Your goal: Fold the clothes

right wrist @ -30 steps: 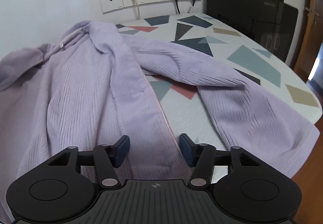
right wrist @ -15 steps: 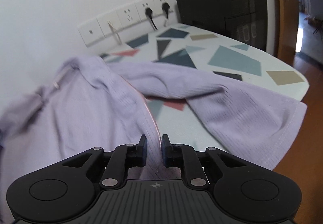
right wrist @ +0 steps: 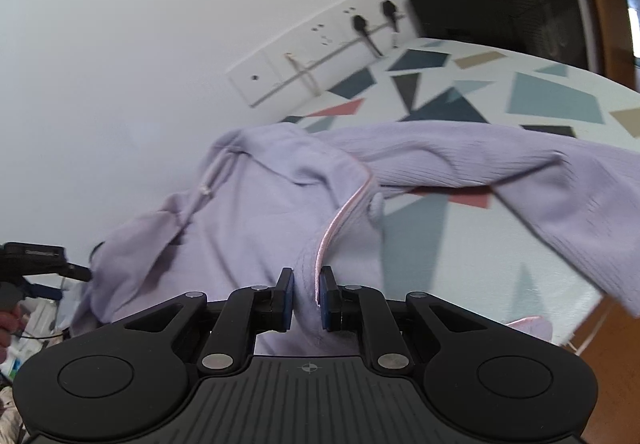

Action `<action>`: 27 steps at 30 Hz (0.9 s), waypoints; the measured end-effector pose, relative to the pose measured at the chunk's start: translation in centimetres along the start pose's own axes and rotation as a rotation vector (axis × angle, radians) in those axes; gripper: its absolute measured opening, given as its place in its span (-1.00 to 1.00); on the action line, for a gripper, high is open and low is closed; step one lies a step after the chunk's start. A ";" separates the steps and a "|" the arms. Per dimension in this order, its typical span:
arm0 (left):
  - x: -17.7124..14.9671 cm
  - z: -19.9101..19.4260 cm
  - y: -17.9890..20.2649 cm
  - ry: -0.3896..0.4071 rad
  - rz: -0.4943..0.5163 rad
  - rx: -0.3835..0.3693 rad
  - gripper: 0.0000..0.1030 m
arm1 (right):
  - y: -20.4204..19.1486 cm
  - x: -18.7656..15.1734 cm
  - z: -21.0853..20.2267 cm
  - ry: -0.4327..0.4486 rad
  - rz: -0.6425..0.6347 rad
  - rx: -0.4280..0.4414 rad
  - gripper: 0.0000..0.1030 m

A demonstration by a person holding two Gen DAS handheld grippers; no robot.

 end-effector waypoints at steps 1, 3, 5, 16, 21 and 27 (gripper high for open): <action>-0.1 0.1 -0.1 -0.004 -0.005 -0.008 0.83 | -0.4 0.2 -0.1 0.004 0.003 0.012 -0.78; -0.2 0.3 -0.2 -0.010 -0.005 -0.022 0.83 | -1.5 0.6 -0.1 0.007 0.007 0.042 -0.78; 0.0 0.6 -0.2 -0.010 0.000 -0.027 0.83 | -3.6 0.2 0.1 -0.014 -0.075 0.089 -0.78; 2.9 1.7 3.5 0.020 0.024 -0.110 0.83 | -13.3 -8.7 1.5 -0.315 -0.279 0.426 -0.78; 3.5 4.0 8.8 -0.003 0.049 -0.212 0.88 | -14.4 -11.7 1.2 -0.458 -0.252 0.511 -0.81; 4.7 8.6 13.6 -0.065 -0.011 -0.304 0.88 | -13.2 -11.9 0.7 -0.471 -0.235 0.440 -0.39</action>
Point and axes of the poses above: each gripper's, at about its wrist camera, not at the fingertips, and z roughly the way its jaws point, y to its right, x to its top, the point moved 9 cm from there along z, roughly the way its jaws point, and after that the axes turned 11 degrees about y, right-handed, at the moved point
